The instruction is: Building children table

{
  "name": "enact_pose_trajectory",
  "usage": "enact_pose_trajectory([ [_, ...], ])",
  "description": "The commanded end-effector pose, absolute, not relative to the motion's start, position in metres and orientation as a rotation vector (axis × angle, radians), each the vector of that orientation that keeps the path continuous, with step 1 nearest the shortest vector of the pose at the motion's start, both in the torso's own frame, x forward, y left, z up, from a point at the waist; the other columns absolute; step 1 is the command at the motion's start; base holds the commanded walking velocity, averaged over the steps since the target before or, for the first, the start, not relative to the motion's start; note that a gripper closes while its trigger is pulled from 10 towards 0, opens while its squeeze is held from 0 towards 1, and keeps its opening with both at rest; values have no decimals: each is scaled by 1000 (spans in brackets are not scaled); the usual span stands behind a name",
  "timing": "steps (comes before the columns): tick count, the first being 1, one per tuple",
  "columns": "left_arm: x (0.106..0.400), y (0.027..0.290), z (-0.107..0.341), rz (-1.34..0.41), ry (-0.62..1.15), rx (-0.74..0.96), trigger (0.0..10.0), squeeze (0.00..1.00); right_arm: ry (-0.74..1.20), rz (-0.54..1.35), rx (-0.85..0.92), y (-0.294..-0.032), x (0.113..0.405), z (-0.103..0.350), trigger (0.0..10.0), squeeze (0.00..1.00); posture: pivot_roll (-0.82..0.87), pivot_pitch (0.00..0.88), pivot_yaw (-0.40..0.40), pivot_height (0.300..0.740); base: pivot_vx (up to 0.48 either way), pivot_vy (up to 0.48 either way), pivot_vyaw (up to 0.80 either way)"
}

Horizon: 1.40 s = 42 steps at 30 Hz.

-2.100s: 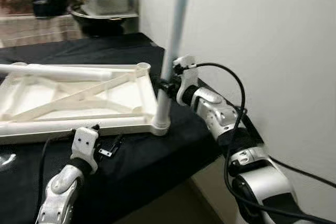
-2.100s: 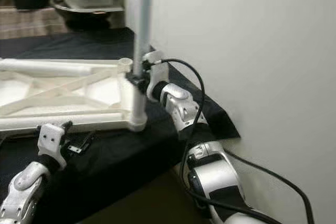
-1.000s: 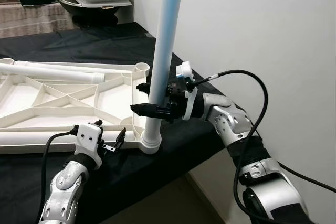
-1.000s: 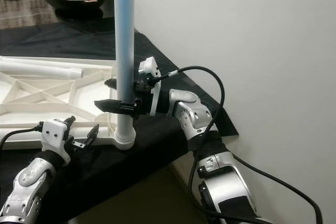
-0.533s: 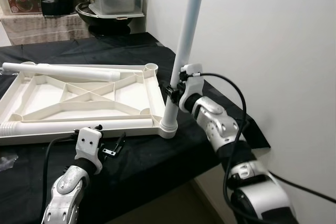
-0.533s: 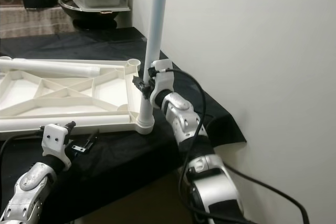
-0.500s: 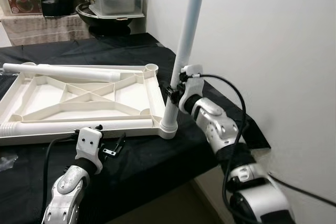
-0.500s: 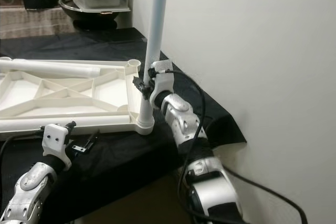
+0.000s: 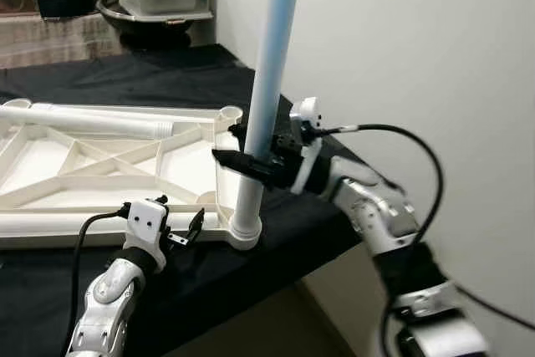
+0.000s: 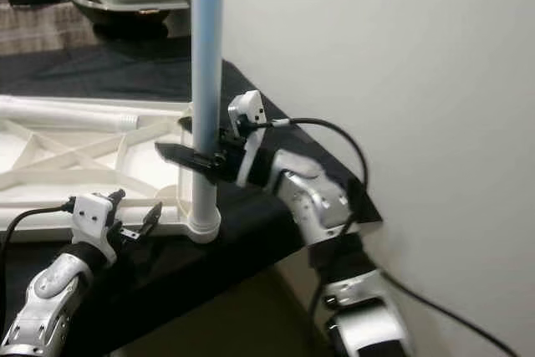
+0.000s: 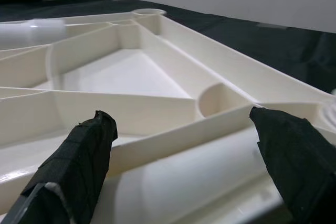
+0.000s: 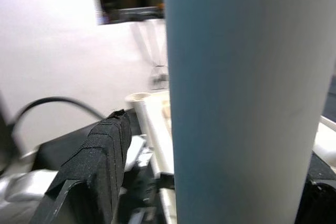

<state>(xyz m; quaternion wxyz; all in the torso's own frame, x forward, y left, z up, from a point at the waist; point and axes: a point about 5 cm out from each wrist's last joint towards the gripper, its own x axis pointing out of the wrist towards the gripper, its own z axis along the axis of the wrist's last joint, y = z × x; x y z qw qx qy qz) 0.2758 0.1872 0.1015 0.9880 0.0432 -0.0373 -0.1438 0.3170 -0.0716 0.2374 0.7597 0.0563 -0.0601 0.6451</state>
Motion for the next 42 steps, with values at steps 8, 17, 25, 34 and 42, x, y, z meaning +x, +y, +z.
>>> enact_pose_trajectory([
  [8, 276, 188, 97, -273, -52, 73, 10000, 0, -57, 1495, -53, -44, 310, 214, 0, 0, 83, 0, -158, 740, 0, 0, 0],
  [17, 277, 186, 97, -286, -52, 73, 10000, 0, 267, 406, 93, -92, 381, 165, 0, 0, 69, 0, -143, 740, 0, 0, 0],
  [25, 278, 184, 97, -297, -52, 72, 10000, 0, 188, 468, 220, -86, 371, 173, 10000, 1000, 54, 0, -130, 740, 0, 0, 0],
  [34, 279, 186, 97, -294, -52, 72, 10000, 0, -23, 1013, 309, -59, 350, 228, 10000, 0, 62, 0, -138, 740, 0, 0, 0],
  [42, 279, 186, 98, -287, -56, 74, 10000, 0, -170, 1530, 124, -55, 316, 244, 10000, 0, 84, 0, -155, 740, 0, 0, 0],
])
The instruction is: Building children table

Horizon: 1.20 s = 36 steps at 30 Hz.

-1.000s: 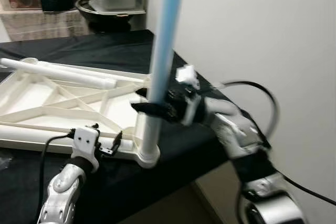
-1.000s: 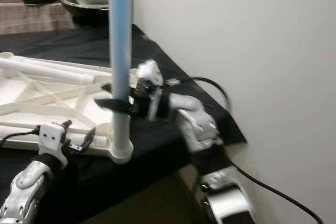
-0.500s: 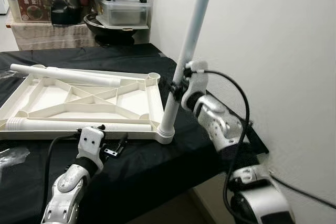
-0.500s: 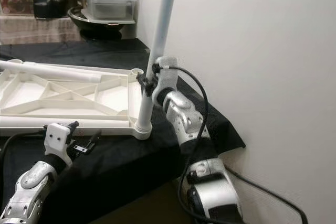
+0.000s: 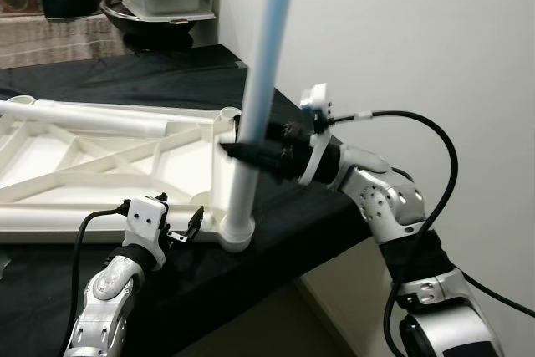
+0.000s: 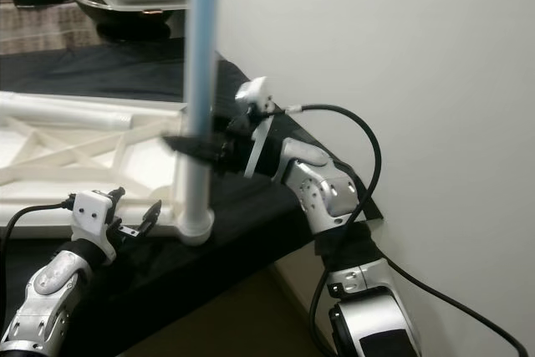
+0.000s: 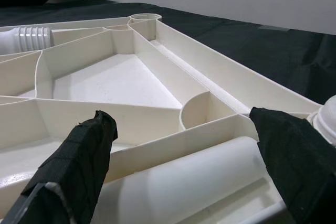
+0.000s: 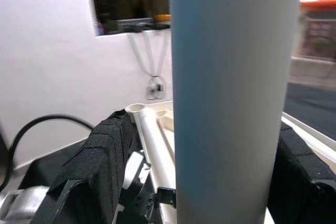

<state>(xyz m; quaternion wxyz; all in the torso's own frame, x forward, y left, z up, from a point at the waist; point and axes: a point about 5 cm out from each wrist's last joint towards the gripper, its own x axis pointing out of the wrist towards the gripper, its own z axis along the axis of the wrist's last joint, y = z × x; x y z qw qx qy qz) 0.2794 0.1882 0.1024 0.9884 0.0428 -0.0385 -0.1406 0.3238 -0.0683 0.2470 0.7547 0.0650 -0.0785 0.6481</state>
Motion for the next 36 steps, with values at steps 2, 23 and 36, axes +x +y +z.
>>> enact_pose_trajectory([
  [2, 279, 186, 98, -285, -58, 73, 10000, 0, -164, 1554, 125, -53, 316, 242, 10000, 0, 87, 0, -158, 740, 0, 0, 0],
  [23, 277, 186, 96, -286, -52, 73, 10000, 0, 166, 489, 70, -79, 375, 179, 10000, 0, 58, 0, -139, 740, 0, 0, 0],
  [36, 279, 187, 98, -284, -54, 74, 10000, 0, -68, 846, 265, -61, 366, 239, 10000, 0, 70, 0, -150, 740, 0, 0, 0],
])
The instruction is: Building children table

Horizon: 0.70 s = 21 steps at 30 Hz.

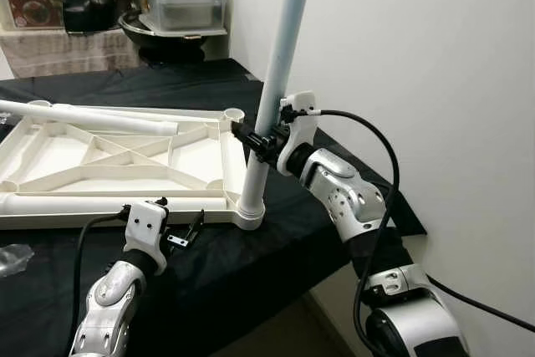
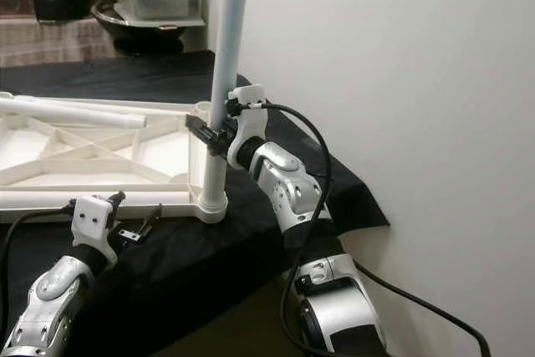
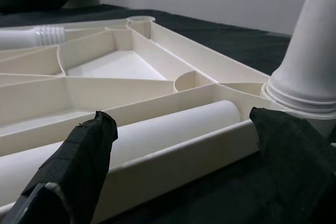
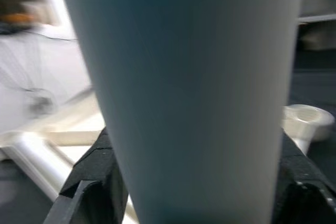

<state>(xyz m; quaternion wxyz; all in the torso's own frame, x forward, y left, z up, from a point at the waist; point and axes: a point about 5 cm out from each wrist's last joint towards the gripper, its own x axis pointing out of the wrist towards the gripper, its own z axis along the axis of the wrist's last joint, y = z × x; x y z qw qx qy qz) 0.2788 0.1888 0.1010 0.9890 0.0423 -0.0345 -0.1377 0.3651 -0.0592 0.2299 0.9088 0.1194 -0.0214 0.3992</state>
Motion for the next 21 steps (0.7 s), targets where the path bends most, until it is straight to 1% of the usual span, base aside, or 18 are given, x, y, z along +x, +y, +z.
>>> enact_pose_trajectory([
  [1, 278, 188, 98, -278, -54, 73, 10000, 0, -163, 1027, 232, -64, 357, 255, 10000, 0, 80, 0, -155, 740, 0, 0, 0],
  [2, 277, 189, 97, -274, -53, 73, 10000, 0, -216, 1177, 186, -69, 348, 263, 10000, 0, 90, 0, -158, 740, 0, 0, 0],
  [3, 277, 189, 97, -274, -53, 73, 10000, 0, -216, 1177, 186, -69, 348, 263, 10000, 0, 90, 0, -158, 740, 0, 0, 0],
  [4, 276, 190, 97, -272, -53, 74, 10000, 0, -237, 1277, 150, -73, 344, 266, 10000, 0, 91, 0, -155, 740, 0, 0, 0],
  [5, 276, 191, 98, -270, -53, 75, 10000, 0, -231, 1328, 119, -75, 343, 263, 10000, 0, 92, 0, -154, 740, 0, 0, 0],
  [10, 278, 193, 100, -270, -57, 82, 10000, 0, -137, 1369, 58, -67, 343, 241, 10000, 0, 93, 0, -153, 740, 0, 0, 0],
  [11, 279, 193, 101, -269, -58, 84, 10000, 0, -106, 1398, 37, -63, 339, 231, 8078, 0, 94, 0, -153, 740, 0, 0, 0],
  [12, 279, 193, 101, -269, -58, 84, 10000, 0, -106, 1398, 37, -63, 339, 231, 8078, 0, 94, 0, -153, 740, 0, 0, 0],
  [13, 279, 194, 101, -269, -60, 86, 10000, 0, -83, 1418, 31, -60, 336, 224, 1529, 0, 97, 0, -153, 740, 0, 0, 0],
  [14, 279, 194, 101, -269, -60, 87, 10000, 0, -56, 1423, 34, -56, 333, 215, 0, 0, 91, 0, -146, 740, 0, 0, 0],
  [21, 279, 191, 100, -277, -56, 86, 10000, 0, 3, 1439, 80, -47, 323, 196, 0, 0, 86, 0, -141, 740, 0, 0, 0],
])
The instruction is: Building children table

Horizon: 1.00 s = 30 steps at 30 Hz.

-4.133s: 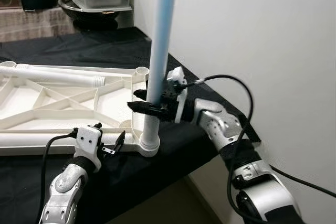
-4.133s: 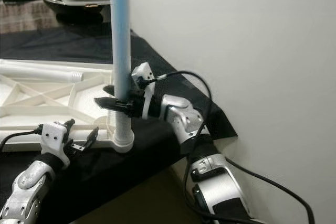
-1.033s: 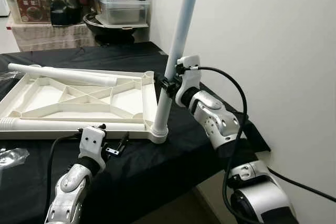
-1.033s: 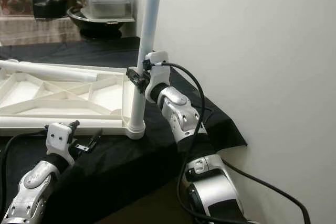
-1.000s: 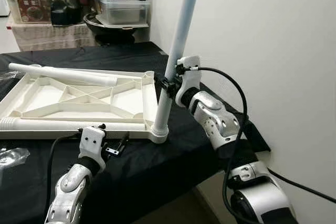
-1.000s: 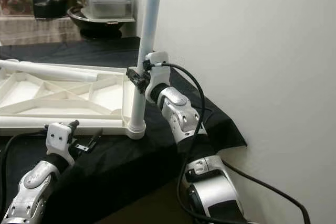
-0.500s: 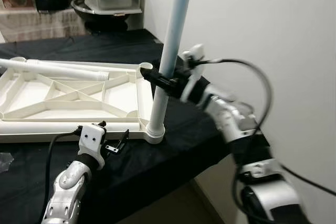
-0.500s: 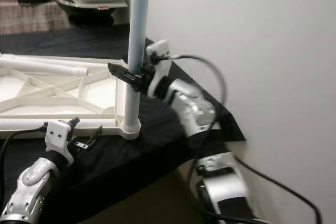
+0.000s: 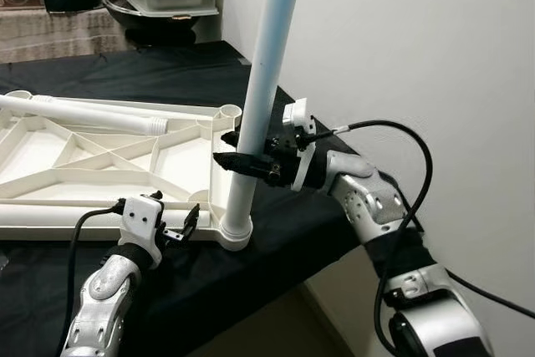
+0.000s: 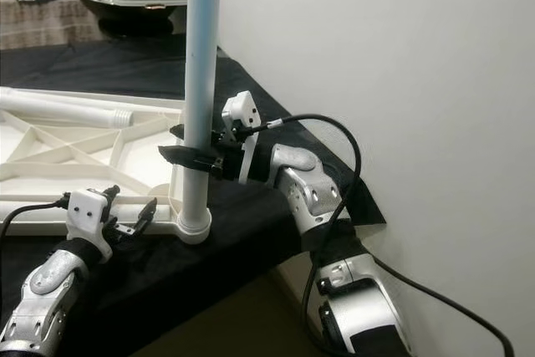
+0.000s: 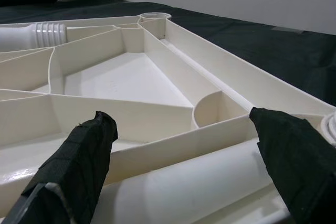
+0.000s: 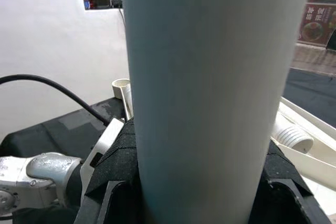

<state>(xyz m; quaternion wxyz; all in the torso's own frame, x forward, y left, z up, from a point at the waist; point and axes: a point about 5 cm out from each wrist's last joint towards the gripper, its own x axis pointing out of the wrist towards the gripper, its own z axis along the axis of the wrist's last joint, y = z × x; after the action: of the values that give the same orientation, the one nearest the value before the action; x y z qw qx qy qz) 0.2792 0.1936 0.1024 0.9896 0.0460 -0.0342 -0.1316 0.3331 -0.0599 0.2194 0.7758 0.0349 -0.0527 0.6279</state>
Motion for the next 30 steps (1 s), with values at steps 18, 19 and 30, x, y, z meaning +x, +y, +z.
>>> enact_pose_trajectory([
  [18, 280, 192, 100, -279, -58, 88, 10000, 0, 224, 351, 126, -97, 380, 153, 10000, 290, 68, 0, -133, 740, 0, 0, 0],
  [19, 280, 192, 100, -279, -58, 88, 10000, 0, 224, 351, 126, -97, 380, 153, 10000, 290, 68, 0, -133, 740, 0, 0, 0],
  [30, 280, 195, 101, -273, -58, 88, 10000, 0, -76, 962, 250, -75, 369, 222, 10000, 0, 78, 0, -141, 740, 0, 0, 0],
])
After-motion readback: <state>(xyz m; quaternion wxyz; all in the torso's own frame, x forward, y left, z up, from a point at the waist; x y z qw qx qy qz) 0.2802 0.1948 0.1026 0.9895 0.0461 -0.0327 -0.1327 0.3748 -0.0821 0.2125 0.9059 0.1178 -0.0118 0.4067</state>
